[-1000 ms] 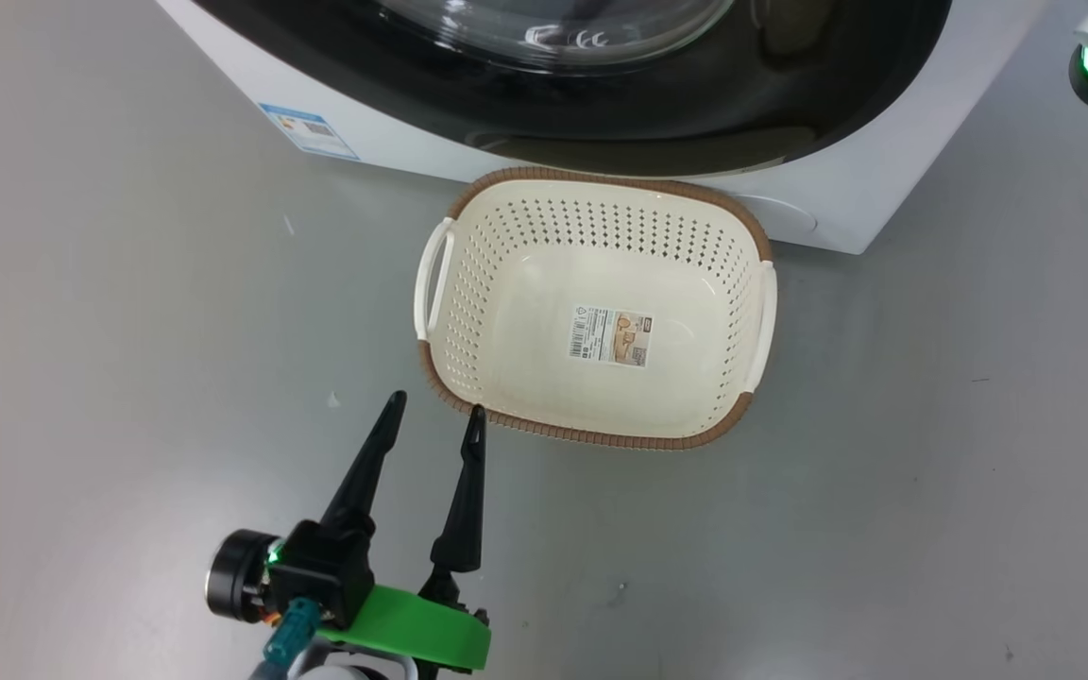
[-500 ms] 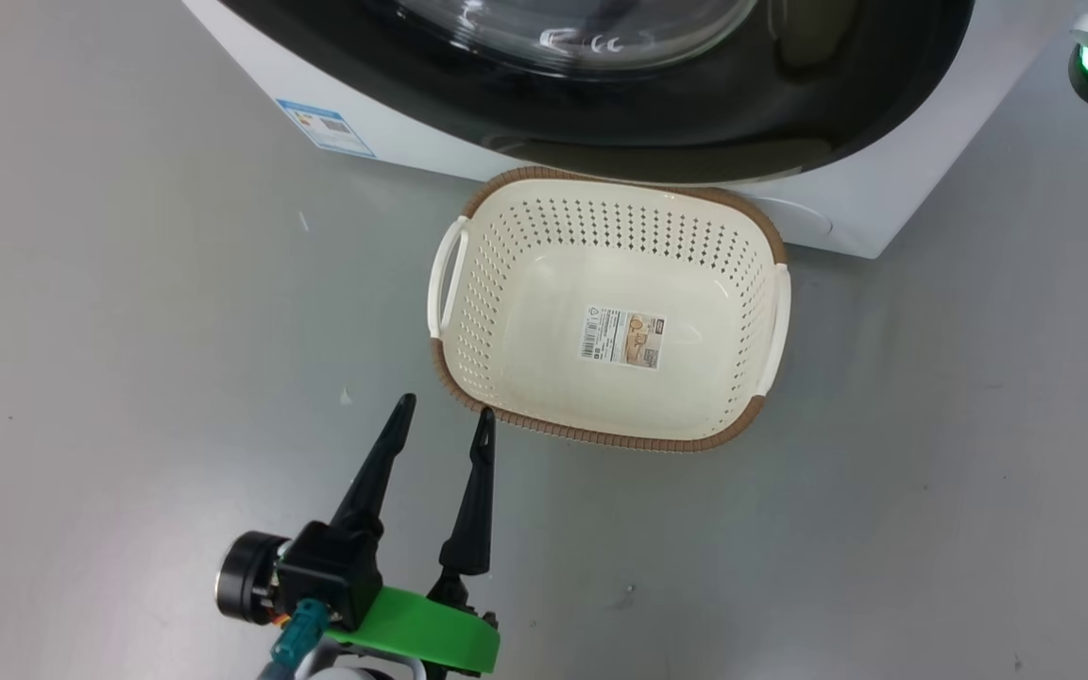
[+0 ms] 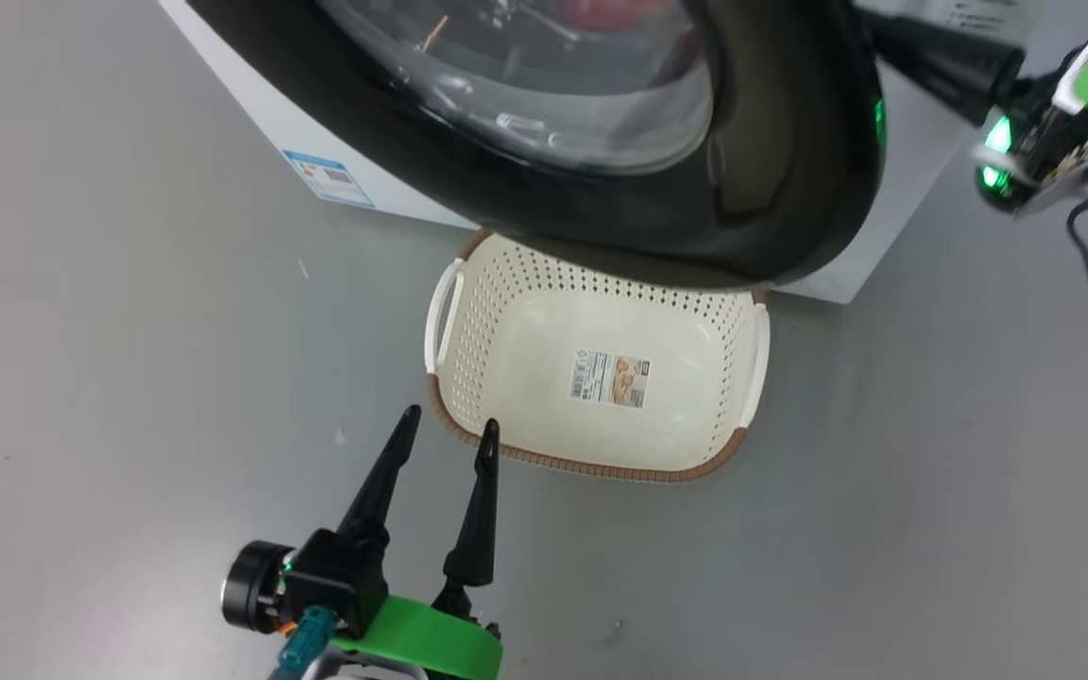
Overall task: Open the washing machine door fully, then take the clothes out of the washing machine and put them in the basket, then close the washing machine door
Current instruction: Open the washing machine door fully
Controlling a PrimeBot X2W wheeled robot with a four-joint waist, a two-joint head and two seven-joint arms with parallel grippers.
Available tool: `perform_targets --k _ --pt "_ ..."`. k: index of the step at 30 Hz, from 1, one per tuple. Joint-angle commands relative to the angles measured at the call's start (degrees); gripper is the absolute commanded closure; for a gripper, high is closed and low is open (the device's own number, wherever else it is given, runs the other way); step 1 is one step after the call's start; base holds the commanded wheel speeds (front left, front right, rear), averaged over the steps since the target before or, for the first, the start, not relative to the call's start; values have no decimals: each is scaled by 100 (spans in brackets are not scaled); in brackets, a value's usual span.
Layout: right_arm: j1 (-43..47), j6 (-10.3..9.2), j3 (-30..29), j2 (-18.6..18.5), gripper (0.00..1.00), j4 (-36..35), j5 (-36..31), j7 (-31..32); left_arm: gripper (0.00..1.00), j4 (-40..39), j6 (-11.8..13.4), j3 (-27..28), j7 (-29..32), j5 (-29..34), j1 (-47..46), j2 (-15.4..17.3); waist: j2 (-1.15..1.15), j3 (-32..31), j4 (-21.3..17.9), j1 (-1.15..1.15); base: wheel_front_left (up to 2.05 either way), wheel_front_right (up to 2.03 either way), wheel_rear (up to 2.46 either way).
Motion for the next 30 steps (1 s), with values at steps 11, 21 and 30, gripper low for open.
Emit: perform_targets --k 11,21,30 --pt "975 29 85 337 100 -430 -217 262 0 1 -123 109 -69 82 326 62 0 -735 104 0 0 0 0" --pt "1722 29 177 659 100 -780 -343 482 0 55 -239 144 -69 194 754 62 0 -1258 356 0 0 0 0" --pt "2241 29 236 941 100 -1101 -517 523 0 50 -296 306 -69 261 1025 62 0 -1556 672 0 0 0 0"
